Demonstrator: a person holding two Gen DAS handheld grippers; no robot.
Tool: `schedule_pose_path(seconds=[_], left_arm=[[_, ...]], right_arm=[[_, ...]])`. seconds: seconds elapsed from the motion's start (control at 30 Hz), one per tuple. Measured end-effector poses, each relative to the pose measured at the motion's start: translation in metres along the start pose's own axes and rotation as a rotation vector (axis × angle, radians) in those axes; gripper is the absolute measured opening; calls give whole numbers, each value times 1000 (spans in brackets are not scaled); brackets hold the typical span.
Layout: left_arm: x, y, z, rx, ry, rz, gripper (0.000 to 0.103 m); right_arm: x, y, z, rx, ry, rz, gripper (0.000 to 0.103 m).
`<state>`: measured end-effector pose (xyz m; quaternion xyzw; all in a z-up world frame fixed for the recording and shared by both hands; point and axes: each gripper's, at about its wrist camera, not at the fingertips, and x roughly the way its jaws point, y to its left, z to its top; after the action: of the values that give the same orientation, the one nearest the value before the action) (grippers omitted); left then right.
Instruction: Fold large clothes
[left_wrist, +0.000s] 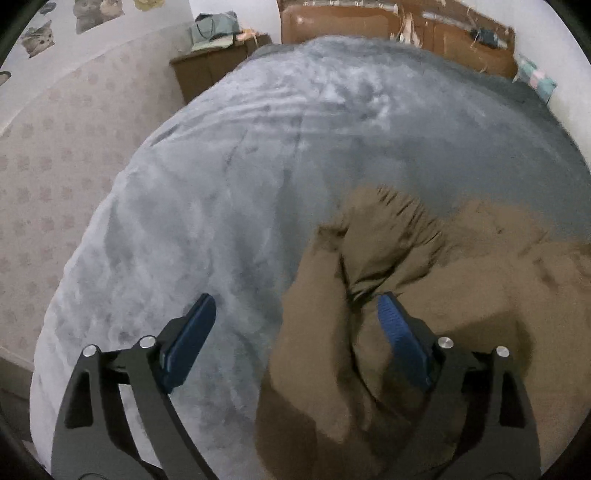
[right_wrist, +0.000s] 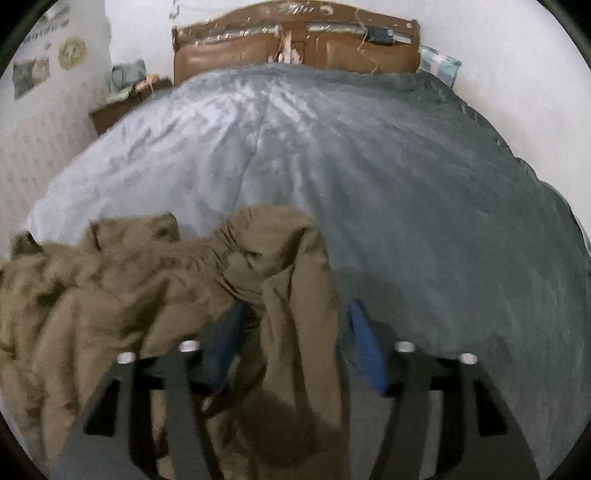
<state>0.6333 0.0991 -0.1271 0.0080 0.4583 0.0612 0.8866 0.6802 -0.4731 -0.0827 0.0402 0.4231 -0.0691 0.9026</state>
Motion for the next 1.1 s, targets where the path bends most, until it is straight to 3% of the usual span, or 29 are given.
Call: schedule_pose_path(seconds=[0.1, 0.17, 0.27, 0.33, 0.37, 0.4, 0.47, 0.53, 0.67, 0.93, 1.03, 1.1], left_arm=[[-39, 1, 8, -28, -70, -48, 89], [-60, -13, 9, -20, -97, -119, 89], [-69, -61, 7, 68, -71, -185, 88], [-60, -93, 8, 149, -46, -159, 84], [-51, -109, 7, 192, -26, -131, 74], [-41, -117, 5, 209, 4, -124, 62], [-12, -127, 3, 208, 105, -137, 42], [9, -129, -7, 218, 159, -131, 42], [20, -144, -21, 280, 162, -88, 43], [53, -143, -8, 219, 235, -112, 46], [47, -149, -9, 240, 212, -92, 46], [35, -150, -13, 238, 187, -102, 45]], right_arm=[[-43, -2, 7, 89, -110, 52, 67], [-55, 14, 9, 95, -138, 91, 67], [-50, 64, 8, 16, -92, 133, 66], [-31, 99, 0, -78, -31, 121, 49], [-22, 108, -3, -99, 4, 116, 38], [-10, 116, -6, -110, 46, 118, 34], [9, 123, -14, -113, 95, 101, 32], [20, 121, -22, -89, 139, 100, 32], [42, 117, -37, -43, 224, 89, 30], [71, 124, -31, -62, 261, 28, 30], [69, 126, -28, -76, 249, 34, 30], [54, 121, -27, -62, 203, 81, 33]])
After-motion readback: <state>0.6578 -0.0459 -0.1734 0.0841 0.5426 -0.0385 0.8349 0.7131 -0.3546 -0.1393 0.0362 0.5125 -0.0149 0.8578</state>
